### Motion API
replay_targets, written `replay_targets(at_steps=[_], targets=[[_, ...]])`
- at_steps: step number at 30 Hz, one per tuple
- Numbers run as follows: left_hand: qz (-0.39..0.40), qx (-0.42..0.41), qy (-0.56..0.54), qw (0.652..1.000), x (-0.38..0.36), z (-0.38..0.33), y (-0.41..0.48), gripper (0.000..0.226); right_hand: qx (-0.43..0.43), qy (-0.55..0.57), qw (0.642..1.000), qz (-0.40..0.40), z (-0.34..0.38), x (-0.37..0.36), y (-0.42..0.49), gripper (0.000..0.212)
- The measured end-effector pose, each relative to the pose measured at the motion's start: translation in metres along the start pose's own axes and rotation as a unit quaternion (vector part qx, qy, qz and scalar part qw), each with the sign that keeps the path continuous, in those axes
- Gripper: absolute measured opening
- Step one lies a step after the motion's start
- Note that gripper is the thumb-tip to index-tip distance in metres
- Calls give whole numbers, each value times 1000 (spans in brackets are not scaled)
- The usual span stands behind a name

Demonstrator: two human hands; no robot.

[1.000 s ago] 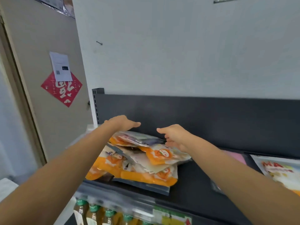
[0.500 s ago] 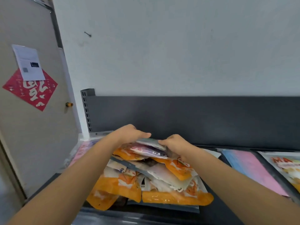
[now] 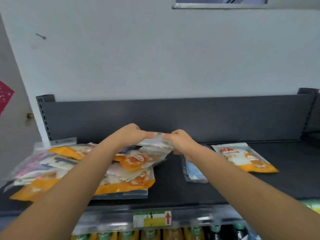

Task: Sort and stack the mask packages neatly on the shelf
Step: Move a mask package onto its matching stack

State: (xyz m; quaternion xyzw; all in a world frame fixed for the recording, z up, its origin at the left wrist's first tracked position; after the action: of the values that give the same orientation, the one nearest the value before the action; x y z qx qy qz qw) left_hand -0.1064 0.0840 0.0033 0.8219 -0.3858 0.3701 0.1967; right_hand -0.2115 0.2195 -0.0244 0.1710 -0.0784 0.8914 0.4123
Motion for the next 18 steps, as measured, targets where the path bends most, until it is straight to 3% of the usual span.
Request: replay_targets(at_steps=[5,11,18], targets=[[19,-12,-85,996,-93,-89,-16,72,7,1,998,-58,-47,130,-29,45],[33,-60,-119,991,-225,-207,-24,62,8,-44,994,-100,-122,285,-52,53],[49,-92,-34,994,-321,-297,-9,60,-28,-70,988,-132,-189,408,-38,49]])
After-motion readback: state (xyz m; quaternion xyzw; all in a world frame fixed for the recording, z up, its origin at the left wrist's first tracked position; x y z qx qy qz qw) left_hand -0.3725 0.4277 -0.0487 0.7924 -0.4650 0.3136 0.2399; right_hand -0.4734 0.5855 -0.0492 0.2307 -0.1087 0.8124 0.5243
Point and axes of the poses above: each hand's wrist, its own y-axis towards the middle knuckle, its own x-axis out of the back of the hand, z = x × y, the point moved 6 cm from there along y, towards the middle knuckle, and after that the axes turned 2 degrees about -y, right-handed, at the moved point
